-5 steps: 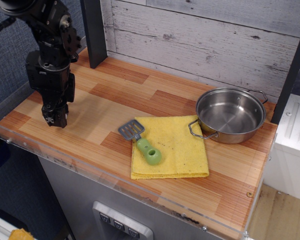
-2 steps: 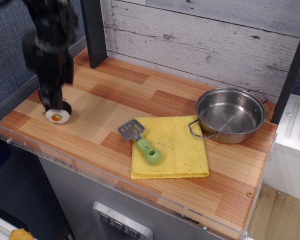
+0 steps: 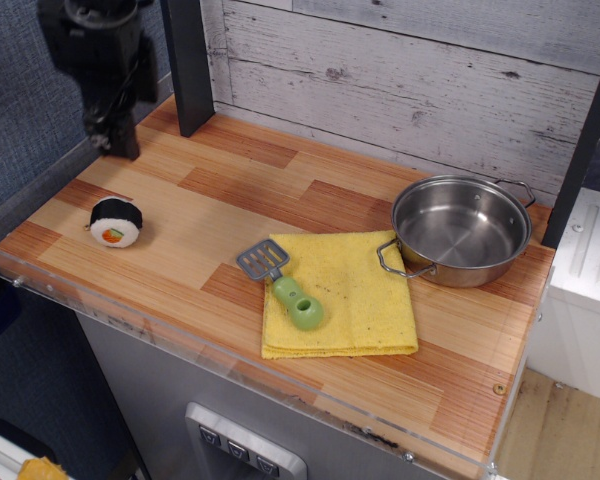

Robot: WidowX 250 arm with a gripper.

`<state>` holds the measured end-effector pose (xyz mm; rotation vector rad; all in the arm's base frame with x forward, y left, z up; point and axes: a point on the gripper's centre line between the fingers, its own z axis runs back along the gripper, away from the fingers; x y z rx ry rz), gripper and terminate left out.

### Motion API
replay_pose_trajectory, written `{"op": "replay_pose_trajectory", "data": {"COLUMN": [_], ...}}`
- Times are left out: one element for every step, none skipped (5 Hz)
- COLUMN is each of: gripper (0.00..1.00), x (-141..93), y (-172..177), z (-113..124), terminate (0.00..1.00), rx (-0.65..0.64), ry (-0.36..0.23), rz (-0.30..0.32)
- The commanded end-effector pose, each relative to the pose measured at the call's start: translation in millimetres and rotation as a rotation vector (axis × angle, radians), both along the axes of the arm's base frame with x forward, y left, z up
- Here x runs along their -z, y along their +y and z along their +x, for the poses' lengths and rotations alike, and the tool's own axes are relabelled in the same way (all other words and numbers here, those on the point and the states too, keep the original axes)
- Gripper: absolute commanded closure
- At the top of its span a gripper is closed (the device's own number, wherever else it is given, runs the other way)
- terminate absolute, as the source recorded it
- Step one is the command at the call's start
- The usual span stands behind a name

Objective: Move the sushi to the left of the spatula.

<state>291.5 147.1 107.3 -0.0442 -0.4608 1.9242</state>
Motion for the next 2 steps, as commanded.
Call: {"op": "replay_pose_trajectory", "data": {"gripper": [0.00,0.00], "x": [-18.9,-18.9], "y": [-5.8,-5.8], "z": [-3.0,-3.0], "terminate": [0.00,1.00], "rx": [0.003,0.003], "ry": [-0.052,-0.052], "rz": [0.024,0.024]}}
